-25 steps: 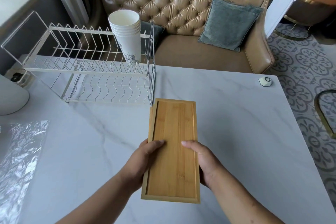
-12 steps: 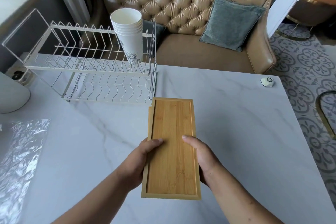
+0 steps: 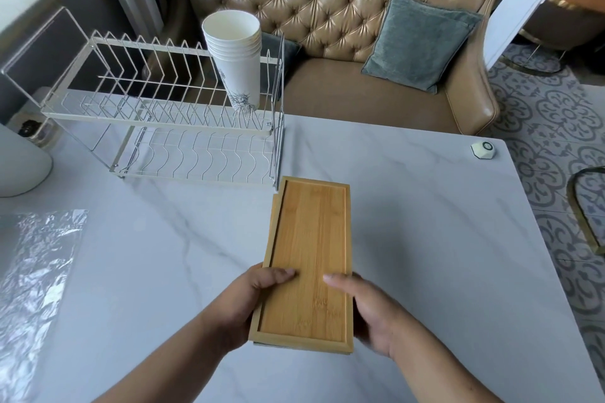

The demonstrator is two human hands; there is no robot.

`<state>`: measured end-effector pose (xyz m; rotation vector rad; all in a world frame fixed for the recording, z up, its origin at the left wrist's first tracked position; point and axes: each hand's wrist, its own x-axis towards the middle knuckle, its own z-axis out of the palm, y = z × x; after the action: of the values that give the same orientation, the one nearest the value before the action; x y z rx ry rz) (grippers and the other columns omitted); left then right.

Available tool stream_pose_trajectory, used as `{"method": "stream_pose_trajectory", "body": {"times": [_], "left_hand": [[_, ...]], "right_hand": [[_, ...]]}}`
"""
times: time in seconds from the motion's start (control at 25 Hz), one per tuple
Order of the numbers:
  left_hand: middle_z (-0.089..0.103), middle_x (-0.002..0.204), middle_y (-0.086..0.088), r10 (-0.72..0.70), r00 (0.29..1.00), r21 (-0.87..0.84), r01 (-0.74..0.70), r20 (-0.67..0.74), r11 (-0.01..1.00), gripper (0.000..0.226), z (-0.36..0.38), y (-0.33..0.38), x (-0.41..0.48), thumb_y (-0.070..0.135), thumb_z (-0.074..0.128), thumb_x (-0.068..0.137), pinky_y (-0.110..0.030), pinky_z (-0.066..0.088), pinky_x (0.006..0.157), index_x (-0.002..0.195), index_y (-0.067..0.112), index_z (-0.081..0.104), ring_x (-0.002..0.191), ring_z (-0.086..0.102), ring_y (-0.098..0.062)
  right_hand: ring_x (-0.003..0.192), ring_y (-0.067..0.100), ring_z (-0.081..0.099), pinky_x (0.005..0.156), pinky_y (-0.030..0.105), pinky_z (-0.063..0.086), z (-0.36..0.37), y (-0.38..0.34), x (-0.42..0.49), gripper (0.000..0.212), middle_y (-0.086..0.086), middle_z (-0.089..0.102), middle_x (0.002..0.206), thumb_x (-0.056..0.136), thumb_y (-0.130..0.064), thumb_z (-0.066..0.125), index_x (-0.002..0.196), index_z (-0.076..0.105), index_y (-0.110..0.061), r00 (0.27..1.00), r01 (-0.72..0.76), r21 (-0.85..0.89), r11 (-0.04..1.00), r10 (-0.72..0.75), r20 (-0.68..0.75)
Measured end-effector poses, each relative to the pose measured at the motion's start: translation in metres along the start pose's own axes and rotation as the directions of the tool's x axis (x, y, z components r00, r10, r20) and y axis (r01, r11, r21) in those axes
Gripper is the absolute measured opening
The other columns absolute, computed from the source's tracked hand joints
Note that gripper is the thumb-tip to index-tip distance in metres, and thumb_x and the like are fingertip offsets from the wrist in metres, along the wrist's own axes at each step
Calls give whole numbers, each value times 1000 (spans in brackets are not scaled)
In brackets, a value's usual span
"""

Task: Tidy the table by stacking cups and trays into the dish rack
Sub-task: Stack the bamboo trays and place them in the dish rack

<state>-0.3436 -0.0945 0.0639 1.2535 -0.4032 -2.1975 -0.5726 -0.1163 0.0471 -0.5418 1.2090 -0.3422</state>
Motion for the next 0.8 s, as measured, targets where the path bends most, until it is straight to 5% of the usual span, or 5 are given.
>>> {"method": "stream_pose_trajectory", "body": {"times": [0.16,0.52,0.8], "left_hand": [[69,133,-25,5,999,-69,-9,-51,998,49,-30,-13,-23,35,79,80,-47,61,83,123,12,76,117,70,-43],[68,135,-23,91,980,-125,-114,-175,986,52,-109,4,-53,42,82,81,-47,60,85,125,15,74,119,69,-42],[76,126,-9,172,958,176,-132,-231,975,55,-144,54,-49,56,85,71,-36,57,89,117,28,78,112,74,-23]], "right_hand": [[115,31,71,103,55,54,29,13,6,84,8,76,121,59,-43,91,133,60,-21,996,-26,-92,995,33,81],[115,30,71,101,56,55,107,-8,52,79,7,75,124,67,-36,89,136,56,-20,982,62,-116,991,-40,187],[119,36,68,109,61,46,137,-50,100,67,16,74,124,72,-32,83,132,65,-12,976,110,-45,993,-99,191]]}}
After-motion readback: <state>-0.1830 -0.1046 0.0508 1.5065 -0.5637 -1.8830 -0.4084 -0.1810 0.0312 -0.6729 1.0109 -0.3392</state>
